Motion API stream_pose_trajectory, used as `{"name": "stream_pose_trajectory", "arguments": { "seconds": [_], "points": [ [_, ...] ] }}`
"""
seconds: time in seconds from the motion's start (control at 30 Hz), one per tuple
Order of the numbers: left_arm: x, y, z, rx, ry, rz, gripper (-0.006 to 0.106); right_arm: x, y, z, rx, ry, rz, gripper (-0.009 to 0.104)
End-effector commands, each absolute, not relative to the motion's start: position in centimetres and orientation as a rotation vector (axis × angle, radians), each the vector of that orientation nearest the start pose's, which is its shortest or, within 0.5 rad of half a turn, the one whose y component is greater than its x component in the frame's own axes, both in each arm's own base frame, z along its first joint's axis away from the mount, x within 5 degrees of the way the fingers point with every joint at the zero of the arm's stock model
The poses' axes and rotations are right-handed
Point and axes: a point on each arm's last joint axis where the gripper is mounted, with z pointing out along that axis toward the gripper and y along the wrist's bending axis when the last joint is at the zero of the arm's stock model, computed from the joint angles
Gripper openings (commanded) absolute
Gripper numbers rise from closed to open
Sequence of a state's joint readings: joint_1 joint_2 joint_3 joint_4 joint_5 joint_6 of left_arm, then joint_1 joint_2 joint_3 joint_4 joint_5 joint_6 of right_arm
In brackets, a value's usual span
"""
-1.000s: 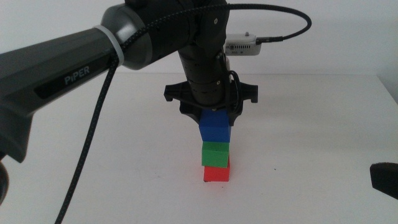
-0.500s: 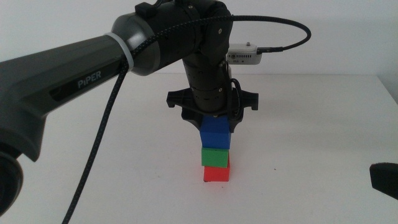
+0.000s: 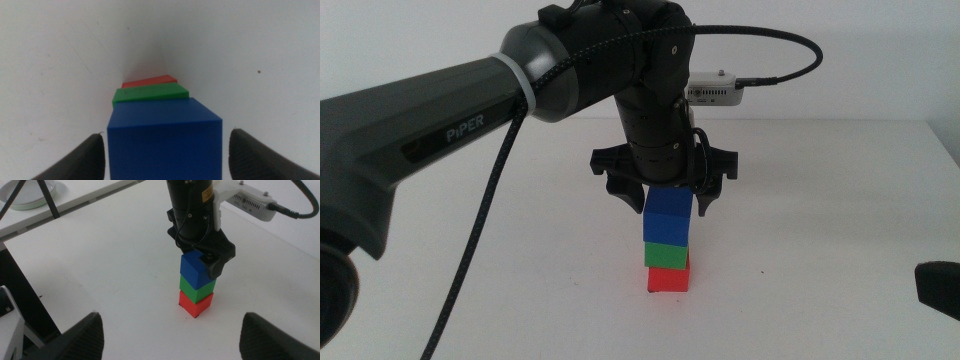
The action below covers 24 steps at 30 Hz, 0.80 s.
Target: Stack red cubes first, then green, then blue cubes in a specific spot.
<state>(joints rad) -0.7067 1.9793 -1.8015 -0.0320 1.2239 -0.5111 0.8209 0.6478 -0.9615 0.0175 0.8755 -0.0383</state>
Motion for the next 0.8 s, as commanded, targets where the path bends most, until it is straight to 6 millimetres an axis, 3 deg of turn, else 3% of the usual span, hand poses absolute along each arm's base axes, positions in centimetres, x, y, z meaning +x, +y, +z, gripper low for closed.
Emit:
{"name": "stream_pose_trajectory", "arguments": {
  "seconds": [0.0,0.13,0.27,0.43,0.53,0.67,0.77],
  "points": [
    [31.9,-27.7,28.0,0.310,2.913,-0.262,0.081,6.8,7.4,40.1,-0.860,1.886,0.499,0.084],
    [31.4,-27.4,30.5,0.375,2.849,-0.328,0.082,6.8,7.4,40.1,-0.860,1.886,0.499,0.084],
    [29.8,-25.6,35.0,0.430,2.720,-0.344,0.082,6.8,7.4,40.1,-0.860,1.886,0.499,0.084],
    [26.0,-20.4,40.0,0.484,2.561,-0.269,0.082,6.8,7.4,40.1,-0.860,1.886,0.499,0.084],
    [22.8,-16.3,41.5,0.446,2.508,-0.214,0.082,6.8,7.4,40.1,-0.860,1.886,0.499,0.084],
    [19.6,-11.4,42.1,0.382,2.440,-0.085,0.086,6.8,7.4,40.1,-0.860,1.886,0.499,0.084],
    [17.9,-8.6,41.3,0.313,2.441,-0.034,0.092,6.8,7.4,40.1,-0.860,1.886,0.499,0.084]
  ]
}}
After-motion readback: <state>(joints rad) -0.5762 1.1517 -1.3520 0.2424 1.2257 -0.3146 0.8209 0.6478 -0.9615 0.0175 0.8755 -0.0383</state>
